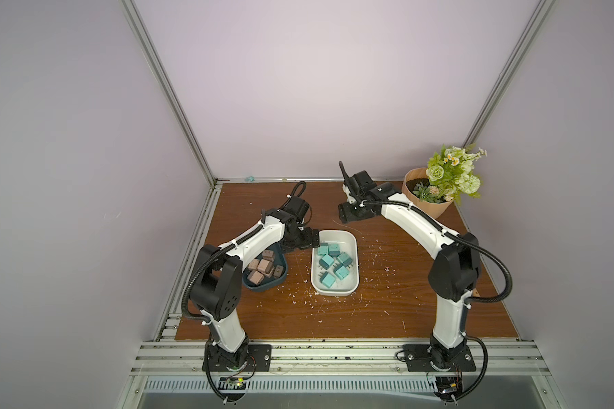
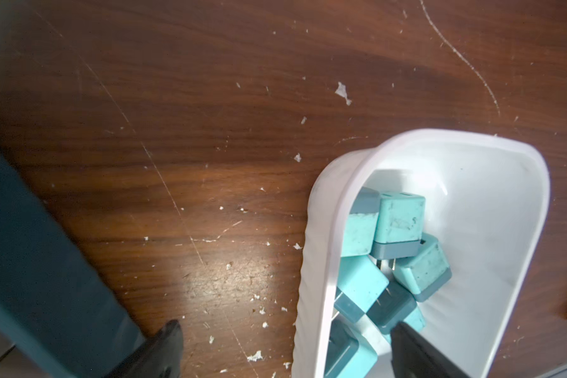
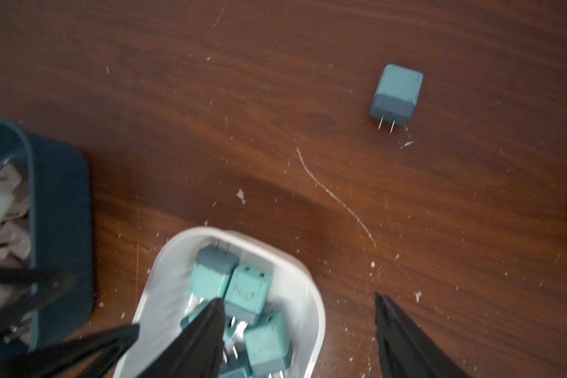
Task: Place the plugs by color into the storage box
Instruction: Pick up the plug from the center of the board.
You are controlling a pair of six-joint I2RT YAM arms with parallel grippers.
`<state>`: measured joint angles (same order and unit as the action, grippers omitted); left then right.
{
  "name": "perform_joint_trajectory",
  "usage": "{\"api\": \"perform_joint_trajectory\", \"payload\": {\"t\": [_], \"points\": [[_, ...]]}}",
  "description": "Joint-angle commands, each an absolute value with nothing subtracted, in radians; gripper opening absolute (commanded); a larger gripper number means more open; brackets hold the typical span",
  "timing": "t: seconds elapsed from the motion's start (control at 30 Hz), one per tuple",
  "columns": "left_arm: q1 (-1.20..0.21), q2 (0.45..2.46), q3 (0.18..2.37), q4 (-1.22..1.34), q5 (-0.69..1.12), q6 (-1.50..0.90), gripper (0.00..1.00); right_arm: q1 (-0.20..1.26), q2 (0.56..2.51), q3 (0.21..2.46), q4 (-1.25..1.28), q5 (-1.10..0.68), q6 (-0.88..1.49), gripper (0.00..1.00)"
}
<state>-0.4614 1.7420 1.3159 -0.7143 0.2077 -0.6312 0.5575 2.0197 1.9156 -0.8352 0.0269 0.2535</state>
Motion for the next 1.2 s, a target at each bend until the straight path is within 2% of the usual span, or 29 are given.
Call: {"api": "perform_joint_trajectory", "payload": {"t": [0.0, 0.2, 0.37, 0.73, 1.17], "points": [[-0.461, 1.747, 1.292, -0.716, 0.207, -0.634, 1.0, 0.534, 2.136, 2.041, -0.854, 0.06, 0.232, 0.77], [-0.461, 1.766, 1.26, -0.717, 0.217, -0.634, 1.0, 0.496, 2.364, 2.288, -0.854, 0.104, 0.242, 0.78], [-0.461, 1.756, 1.247, -0.718, 0.212, -0.649, 1.0, 0.471, 2.479, 2.41, -0.841, 0.14, 0.251, 0.79], [-0.461, 1.732, 1.22, -0.72, 0.229, -0.656, 1.0, 0.424, 2.574, 2.42, -0.707, 0.195, 0.257, 0.8], [-0.461, 1.736, 1.247, -0.741, 0.235, -0.668, 1.0, 0.405, 2.682, 2.481, -0.574, 0.134, 0.289, 0.79]]}}
